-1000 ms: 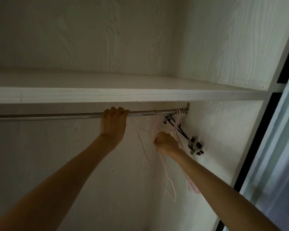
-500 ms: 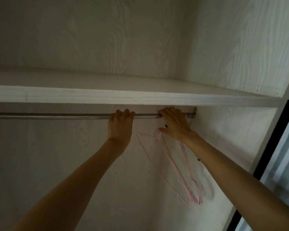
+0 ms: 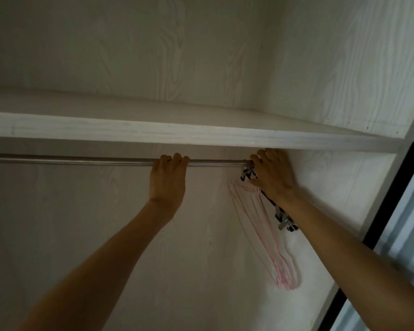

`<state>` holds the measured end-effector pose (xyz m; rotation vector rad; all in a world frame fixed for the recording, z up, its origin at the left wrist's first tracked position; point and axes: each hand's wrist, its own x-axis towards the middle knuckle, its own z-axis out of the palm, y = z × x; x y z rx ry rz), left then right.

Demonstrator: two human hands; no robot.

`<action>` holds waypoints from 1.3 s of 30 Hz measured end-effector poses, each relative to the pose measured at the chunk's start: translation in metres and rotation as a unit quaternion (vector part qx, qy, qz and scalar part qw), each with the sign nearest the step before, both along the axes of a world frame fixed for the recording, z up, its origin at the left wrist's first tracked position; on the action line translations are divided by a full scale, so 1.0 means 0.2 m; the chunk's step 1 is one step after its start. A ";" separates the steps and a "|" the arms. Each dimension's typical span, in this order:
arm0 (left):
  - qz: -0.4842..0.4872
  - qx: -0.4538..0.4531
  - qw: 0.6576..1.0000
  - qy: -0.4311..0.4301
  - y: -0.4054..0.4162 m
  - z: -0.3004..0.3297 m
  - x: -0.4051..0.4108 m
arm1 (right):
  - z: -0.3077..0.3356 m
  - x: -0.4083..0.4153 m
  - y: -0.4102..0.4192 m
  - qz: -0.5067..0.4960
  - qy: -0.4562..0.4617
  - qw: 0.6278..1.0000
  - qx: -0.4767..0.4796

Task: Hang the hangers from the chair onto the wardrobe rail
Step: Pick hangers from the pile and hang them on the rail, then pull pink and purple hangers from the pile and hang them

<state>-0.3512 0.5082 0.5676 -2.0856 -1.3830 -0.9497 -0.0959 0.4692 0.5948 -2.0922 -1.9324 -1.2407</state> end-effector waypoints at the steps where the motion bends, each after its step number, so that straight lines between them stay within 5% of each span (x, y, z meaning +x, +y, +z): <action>1: 0.002 0.009 1.000 -0.004 0.00 -0.01 0.00 | 0.00 0.00 0.00 -0.002 -0.003 1.000 0.006; 11: 0.038 -0.093 0.994 0.052 -0.12 -0.04 -0.02 | -0.06 -0.13 -0.16 0.073 0.063 0.995 -0.011; 17: -0.074 -0.130 0.989 -0.008 -0.37 -0.20 -0.02 | -0.23 -0.28 -0.55 0.133 0.089 0.987 -0.026; 26: -0.204 -0.333 0.920 0.019 -0.81 -0.52 -0.04 | -0.65 -0.50 -1.31 -0.014 0.284 0.951 -0.118; 39: -0.347 -0.480 0.796 0.129 -1.80 -1.12 0.46 | -1.33 -0.28 -2.65 -0.269 0.342 0.881 -0.184</action>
